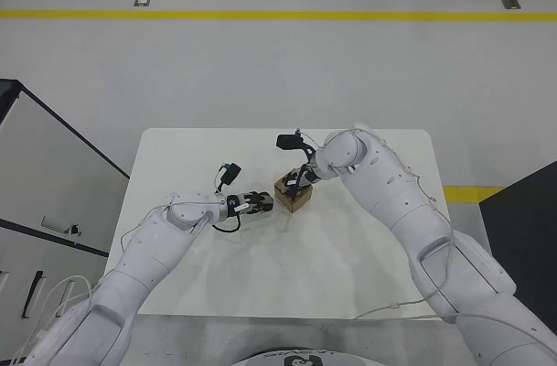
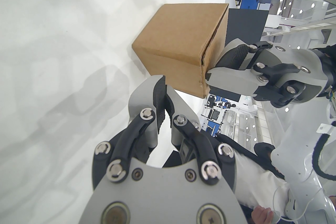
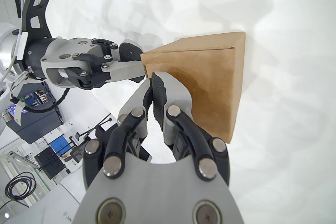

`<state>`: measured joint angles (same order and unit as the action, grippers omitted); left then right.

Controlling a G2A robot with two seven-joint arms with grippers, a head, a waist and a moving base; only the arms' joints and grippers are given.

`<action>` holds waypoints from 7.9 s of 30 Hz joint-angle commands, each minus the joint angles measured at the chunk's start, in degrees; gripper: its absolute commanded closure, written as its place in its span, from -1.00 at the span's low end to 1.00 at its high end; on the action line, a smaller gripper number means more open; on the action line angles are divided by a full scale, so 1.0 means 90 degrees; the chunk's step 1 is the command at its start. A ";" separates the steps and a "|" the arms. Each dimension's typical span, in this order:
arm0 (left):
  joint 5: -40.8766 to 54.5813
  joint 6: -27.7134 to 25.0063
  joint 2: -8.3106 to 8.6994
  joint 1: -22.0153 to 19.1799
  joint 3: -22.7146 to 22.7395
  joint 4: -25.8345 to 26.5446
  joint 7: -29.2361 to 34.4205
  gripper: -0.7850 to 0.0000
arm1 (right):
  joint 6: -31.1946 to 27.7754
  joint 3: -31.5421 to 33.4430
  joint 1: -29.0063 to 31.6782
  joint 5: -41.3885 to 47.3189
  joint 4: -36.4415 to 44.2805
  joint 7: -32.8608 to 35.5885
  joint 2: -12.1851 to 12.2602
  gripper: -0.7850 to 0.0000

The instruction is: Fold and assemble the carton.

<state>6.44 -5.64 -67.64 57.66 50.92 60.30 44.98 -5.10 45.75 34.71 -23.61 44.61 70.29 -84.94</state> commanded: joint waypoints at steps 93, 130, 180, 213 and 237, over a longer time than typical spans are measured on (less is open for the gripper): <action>-0.7820 -0.2279 0.0071 0.1093 -0.0380 0.0963 -0.6433 -1.00 | -0.1220 0.5129 0.3787 0.4040 0.3093 0.1968 0.1973 -1.00; -0.8316 -0.1858 -0.0554 0.0320 -0.0982 -0.0525 -0.7162 -0.76 | -0.1220 0.5129 0.3787 0.4040 0.3093 0.1968 0.1973 -1.00; -0.8812 -0.5113 0.0440 0.1434 0.1665 0.2655 -0.6290 1.00 | -0.1220 0.5129 0.3787 0.4040 0.3093 0.1968 0.1973 -1.00; -1.0170 -0.5818 0.1336 0.1981 0.4154 0.8006 -0.5629 1.00 | -0.1220 0.5129 0.3787 0.4040 0.3093 0.1968 0.1973 -1.00; -0.4663 -0.4653 0.1613 0.2521 0.3903 0.8010 -0.2342 1.00 | -0.1220 0.5129 0.3787 0.4040 0.3093 0.1968 0.1973 -1.00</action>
<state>-48.40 -52.33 -53.57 80.92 86.26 131.13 15.16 -16.07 91.91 68.79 12.74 72.44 88.00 -67.18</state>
